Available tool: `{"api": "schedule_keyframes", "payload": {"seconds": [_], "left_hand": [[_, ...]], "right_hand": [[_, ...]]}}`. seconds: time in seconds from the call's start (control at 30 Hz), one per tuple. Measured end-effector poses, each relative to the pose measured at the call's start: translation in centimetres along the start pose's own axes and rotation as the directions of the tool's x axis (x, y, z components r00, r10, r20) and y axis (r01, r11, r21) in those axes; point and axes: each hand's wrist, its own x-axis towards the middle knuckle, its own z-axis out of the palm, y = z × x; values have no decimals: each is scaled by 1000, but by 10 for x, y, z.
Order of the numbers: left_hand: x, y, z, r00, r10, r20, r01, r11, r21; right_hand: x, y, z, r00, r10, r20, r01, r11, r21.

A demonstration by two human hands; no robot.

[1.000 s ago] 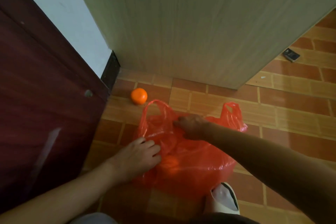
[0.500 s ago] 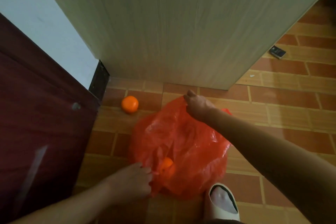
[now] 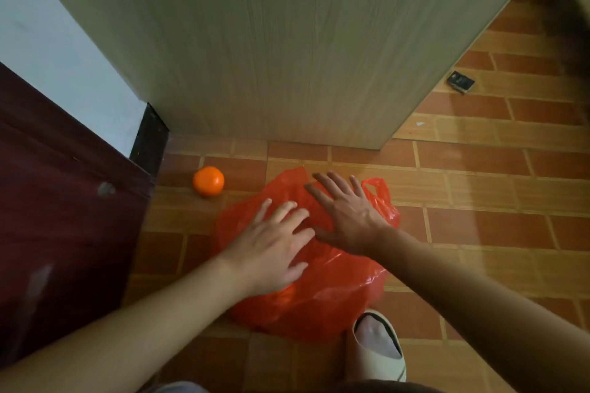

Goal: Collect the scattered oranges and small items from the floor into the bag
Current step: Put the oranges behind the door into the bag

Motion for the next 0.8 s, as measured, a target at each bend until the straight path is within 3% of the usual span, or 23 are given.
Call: {"api": "schedule_keyframes", "payload": {"seconds": [0.1, 0.27, 0.57, 0.8], "left_hand": [[11, -10, 20, 950, -83, 302, 61, 995, 81], [-12, -21, 70, 831, -205, 517, 143, 977, 157], [-15, -26, 75, 852, -170, 495, 140, 985, 98], [-29, -29, 67, 917, -171, 361, 194, 981, -27]], "right_hand": [[-38, 7, 16, 994, 28, 108, -25, 999, -27], [-83, 21, 74, 962, 74, 261, -58, 996, -69], [-81, 28, 97, 934, 106, 341, -101, 994, -35], [-72, 11, 59, 994, 31, 108, -43, 993, 108]]}}
